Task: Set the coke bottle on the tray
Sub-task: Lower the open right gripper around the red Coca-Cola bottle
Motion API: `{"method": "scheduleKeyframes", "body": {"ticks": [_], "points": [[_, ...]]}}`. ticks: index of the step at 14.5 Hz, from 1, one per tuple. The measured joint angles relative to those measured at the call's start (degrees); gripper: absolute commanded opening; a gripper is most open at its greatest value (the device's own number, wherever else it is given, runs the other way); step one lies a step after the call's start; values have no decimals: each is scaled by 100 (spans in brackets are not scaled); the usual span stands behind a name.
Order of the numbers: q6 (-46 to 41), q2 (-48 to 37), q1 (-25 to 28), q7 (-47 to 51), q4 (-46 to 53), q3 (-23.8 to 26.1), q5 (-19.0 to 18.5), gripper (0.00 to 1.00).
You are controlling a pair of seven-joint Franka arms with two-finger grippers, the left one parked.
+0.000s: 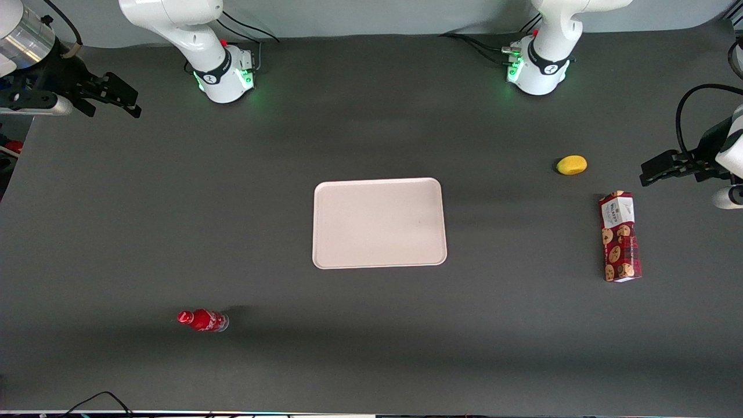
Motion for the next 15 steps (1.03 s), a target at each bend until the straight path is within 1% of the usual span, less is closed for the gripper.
{"method": "scheduleKeyframes", "body": {"ticks": [4,5,7,9,11,13,15], "points": [[-4,225,0,31,240,-38,-60,100],[2,328,5,30,357,-38,-130,100],[49,751,31,27,743,-6,-384,100],[194,1571,43,17,1416,39,-491,100],[535,2645,49,-8,2181,48,-512,100],[1168,3668,58,-21,2694,51,-522,100],[2006,4478,98,-32,2911,56,-562,100]]}}
